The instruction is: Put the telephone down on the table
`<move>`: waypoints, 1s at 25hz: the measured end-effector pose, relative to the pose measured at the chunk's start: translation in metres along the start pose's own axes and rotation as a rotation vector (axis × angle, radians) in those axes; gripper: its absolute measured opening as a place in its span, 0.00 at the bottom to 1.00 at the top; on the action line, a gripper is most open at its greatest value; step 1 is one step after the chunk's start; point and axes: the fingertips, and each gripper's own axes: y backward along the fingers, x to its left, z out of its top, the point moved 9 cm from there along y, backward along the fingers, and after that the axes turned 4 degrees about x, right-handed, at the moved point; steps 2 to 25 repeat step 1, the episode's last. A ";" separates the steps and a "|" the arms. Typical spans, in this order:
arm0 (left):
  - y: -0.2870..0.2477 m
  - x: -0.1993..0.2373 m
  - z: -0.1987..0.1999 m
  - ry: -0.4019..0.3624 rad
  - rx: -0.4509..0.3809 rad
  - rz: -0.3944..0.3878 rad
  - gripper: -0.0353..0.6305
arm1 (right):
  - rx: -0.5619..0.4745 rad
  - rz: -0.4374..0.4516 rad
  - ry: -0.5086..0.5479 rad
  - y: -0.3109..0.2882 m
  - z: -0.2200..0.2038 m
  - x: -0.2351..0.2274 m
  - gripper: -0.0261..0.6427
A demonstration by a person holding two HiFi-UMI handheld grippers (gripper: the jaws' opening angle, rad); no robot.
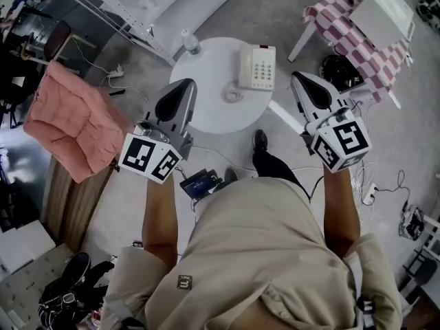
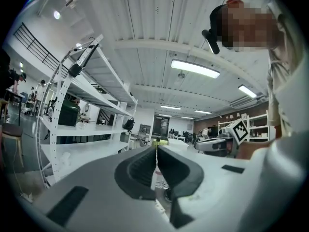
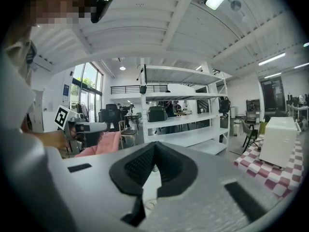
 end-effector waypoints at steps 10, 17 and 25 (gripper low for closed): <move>0.005 -0.002 0.002 -0.006 -0.004 -0.006 0.07 | -0.001 -0.004 0.004 0.005 0.001 0.005 0.02; 0.005 -0.002 0.002 -0.006 -0.004 -0.006 0.07 | -0.001 -0.004 0.004 0.005 0.001 0.005 0.02; 0.005 -0.002 0.002 -0.006 -0.004 -0.006 0.07 | -0.001 -0.004 0.004 0.005 0.001 0.005 0.02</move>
